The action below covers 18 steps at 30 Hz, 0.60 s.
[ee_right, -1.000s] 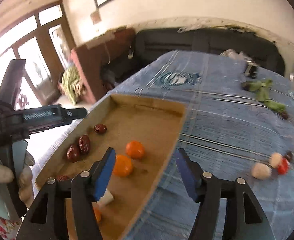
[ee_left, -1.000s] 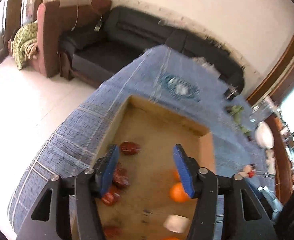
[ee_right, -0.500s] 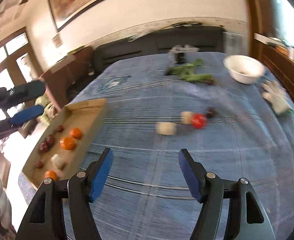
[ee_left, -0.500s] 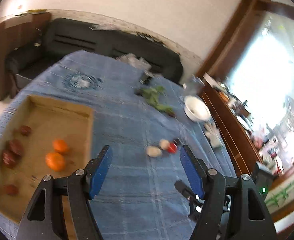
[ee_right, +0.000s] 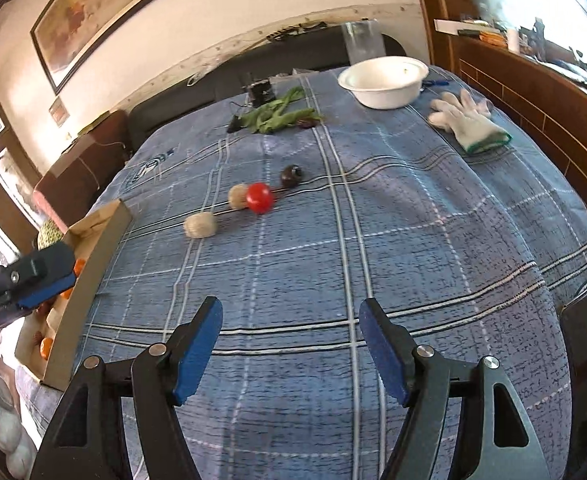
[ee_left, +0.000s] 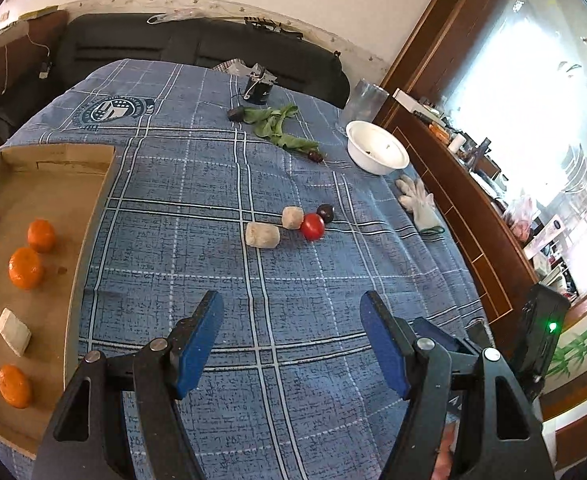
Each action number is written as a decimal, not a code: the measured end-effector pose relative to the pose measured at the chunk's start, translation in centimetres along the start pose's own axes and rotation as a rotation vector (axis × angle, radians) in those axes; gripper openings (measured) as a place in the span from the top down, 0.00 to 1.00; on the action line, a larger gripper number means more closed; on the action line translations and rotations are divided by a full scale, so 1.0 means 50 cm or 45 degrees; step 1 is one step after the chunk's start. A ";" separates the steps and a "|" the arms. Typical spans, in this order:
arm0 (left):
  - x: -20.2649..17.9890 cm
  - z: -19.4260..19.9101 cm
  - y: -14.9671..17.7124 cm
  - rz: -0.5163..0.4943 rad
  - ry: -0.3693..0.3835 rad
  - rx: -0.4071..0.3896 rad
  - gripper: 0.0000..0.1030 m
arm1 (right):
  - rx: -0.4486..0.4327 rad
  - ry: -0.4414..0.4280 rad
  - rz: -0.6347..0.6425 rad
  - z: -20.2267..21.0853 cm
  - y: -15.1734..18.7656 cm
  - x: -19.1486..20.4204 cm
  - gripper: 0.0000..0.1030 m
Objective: Organize fruits
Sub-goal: 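Move both open tools back over the remaining items on the table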
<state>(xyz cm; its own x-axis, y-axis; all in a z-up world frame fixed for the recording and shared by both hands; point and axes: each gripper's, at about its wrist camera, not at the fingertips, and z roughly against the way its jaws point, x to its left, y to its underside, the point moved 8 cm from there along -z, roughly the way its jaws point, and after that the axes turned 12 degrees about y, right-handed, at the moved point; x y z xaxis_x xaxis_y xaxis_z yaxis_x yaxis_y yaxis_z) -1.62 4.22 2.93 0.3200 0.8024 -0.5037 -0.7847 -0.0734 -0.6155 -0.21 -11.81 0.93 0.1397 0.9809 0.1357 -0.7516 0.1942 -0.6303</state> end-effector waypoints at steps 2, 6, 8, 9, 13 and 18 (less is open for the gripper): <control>0.010 -0.007 0.005 -0.001 -0.018 0.010 0.32 | 0.005 0.002 -0.007 -0.006 -0.001 -0.009 0.26; 0.041 -0.018 0.010 0.033 -0.051 0.025 0.32 | 0.008 0.018 -0.011 -0.017 -0.012 -0.030 0.26; 0.054 -0.022 0.008 0.039 -0.067 0.019 0.32 | -0.003 0.029 -0.025 -0.021 -0.027 -0.048 0.26; 0.059 -0.024 0.006 0.038 -0.077 0.017 0.32 | -0.008 0.034 -0.032 -0.024 -0.035 -0.056 0.26; 0.080 -0.054 -0.002 0.056 -0.082 0.038 0.32 | 0.006 0.063 -0.060 -0.048 -0.069 -0.083 0.26; 0.093 -0.093 -0.009 0.051 -0.084 0.064 0.32 | 0.010 0.070 -0.048 -0.083 -0.111 -0.075 0.26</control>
<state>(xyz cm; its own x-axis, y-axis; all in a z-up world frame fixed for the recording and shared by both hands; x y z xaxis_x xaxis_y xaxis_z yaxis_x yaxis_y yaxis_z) 2.67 5.25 -1.96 0.2535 0.8367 -0.4854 -0.8224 -0.0777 -0.5635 6.11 -16.52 0.73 0.2030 0.9722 0.1170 -0.7503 0.2312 -0.6193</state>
